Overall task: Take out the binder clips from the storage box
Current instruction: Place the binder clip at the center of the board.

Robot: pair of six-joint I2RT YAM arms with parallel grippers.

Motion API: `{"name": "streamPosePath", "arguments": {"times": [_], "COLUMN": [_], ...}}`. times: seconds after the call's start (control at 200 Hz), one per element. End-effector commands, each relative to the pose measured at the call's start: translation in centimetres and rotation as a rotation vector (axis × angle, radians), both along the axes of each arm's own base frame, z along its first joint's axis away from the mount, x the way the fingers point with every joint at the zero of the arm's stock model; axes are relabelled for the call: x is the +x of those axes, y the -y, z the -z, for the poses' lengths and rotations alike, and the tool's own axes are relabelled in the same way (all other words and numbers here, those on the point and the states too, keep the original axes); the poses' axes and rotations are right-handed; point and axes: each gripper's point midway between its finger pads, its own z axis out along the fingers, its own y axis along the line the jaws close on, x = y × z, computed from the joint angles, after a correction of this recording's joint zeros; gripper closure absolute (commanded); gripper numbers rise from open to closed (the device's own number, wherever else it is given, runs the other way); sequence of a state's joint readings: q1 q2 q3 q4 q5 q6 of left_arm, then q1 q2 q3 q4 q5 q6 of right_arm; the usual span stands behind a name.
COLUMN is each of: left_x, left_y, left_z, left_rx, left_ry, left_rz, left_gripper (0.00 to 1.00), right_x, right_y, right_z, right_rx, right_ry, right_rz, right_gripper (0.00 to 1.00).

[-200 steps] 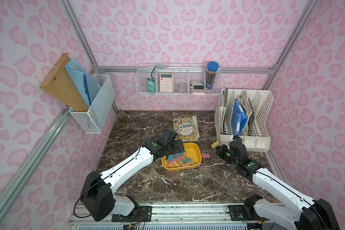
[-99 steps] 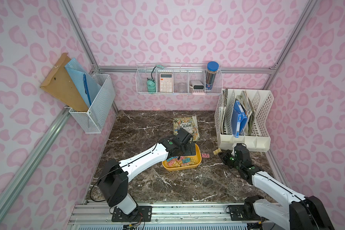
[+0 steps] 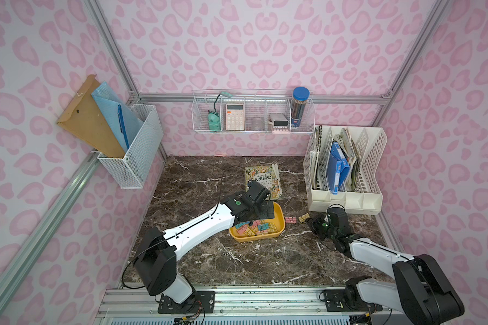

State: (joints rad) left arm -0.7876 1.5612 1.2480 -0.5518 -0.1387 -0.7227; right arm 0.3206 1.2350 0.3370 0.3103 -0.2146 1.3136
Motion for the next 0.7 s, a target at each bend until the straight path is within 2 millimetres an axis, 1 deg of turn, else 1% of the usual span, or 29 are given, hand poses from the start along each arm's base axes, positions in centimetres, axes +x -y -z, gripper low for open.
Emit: {"name": "streamPosePath", "arguments": {"times": [0.0, 0.12, 0.235, 0.365, 0.465, 0.535, 0.695], "left_x": [0.0, 0.0, 0.2, 0.1, 0.1, 0.1, 0.0], "left_y": [-0.4, -0.5, -0.5, -0.3, -0.5, -0.5, -0.8], "left_z": [-0.2, -0.3, -0.3, -0.3, -0.4, -0.5, -0.5], "left_rx": [0.012, 0.011, 0.012, 0.008, 0.012, 0.010, 0.015], "left_ry": [0.014, 0.016, 0.022, 0.018, 0.022, 0.025, 0.027], "left_rz": [-0.006, -0.008, -0.010, -0.006, -0.008, -0.009, -0.013], "left_gripper": [0.01, 0.01, 0.01, 0.01, 0.01, 0.01, 0.01], "right_x": [0.1, -0.5, -1.1, -1.1, -1.2, -1.2, -1.4], "right_y": [0.7, 0.9, 1.2, 0.7, 1.2, 1.5, 1.1], "right_z": [-0.2, 0.2, 1.1, 1.3, 1.5, 1.6, 1.7], "right_rx": [0.036, 0.045, 0.080, 0.118, 0.113, 0.109, 0.140], "right_ry": [-0.001, -0.022, -0.051, -0.062, -0.071, -0.081, -0.094], "right_rz": [0.090, 0.160, 0.222, 0.227, 0.276, 0.293, 0.305], "right_gripper": [1.00, 1.00, 1.00, 1.00, 1.00, 0.98, 0.98]}}
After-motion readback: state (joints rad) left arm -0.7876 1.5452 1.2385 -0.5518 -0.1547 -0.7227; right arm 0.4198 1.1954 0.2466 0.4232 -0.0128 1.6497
